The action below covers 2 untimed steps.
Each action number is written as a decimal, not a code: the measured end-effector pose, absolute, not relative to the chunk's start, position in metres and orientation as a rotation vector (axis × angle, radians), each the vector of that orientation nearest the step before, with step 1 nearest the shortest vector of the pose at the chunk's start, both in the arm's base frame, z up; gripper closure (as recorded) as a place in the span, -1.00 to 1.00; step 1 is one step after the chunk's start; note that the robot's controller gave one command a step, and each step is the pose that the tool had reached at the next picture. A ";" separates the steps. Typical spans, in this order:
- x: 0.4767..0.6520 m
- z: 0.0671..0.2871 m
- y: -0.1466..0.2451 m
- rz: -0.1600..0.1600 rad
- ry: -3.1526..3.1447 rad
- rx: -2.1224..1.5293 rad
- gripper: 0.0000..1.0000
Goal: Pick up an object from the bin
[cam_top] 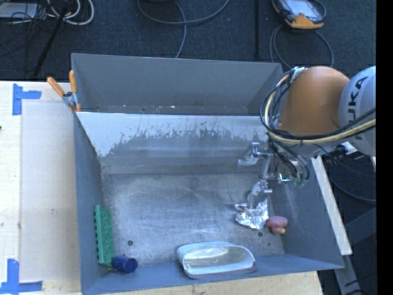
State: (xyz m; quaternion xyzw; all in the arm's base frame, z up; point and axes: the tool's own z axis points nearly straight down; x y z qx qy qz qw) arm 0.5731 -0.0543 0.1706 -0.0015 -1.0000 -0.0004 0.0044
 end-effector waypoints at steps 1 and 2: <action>0.547 0.078 -0.081 -0.001 -3.136 0.110 -1.00; 0.548 0.082 -0.080 -0.001 -3.138 0.115 1.00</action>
Offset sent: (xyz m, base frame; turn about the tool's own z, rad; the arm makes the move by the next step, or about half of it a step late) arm -0.0247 -0.0262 -0.0892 -0.0751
